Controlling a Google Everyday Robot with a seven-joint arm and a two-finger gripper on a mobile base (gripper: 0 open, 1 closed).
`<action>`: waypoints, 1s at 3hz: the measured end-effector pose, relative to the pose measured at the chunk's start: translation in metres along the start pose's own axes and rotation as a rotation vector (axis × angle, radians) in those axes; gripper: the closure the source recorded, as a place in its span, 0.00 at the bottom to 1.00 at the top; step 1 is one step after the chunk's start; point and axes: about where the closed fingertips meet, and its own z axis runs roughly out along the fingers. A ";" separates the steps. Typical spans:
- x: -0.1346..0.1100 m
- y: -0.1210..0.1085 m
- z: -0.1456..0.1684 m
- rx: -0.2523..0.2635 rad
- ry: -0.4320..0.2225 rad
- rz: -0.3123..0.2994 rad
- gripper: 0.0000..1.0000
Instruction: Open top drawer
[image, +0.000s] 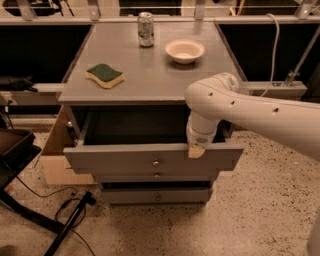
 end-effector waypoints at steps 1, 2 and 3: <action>0.010 0.016 -0.004 -0.037 0.011 0.003 1.00; 0.011 0.021 -0.005 -0.051 0.015 0.005 1.00; 0.016 0.031 -0.008 -0.074 0.020 0.008 1.00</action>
Offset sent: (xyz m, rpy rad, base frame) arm -0.3274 -0.1872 0.0800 -0.1263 0.6726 -0.0596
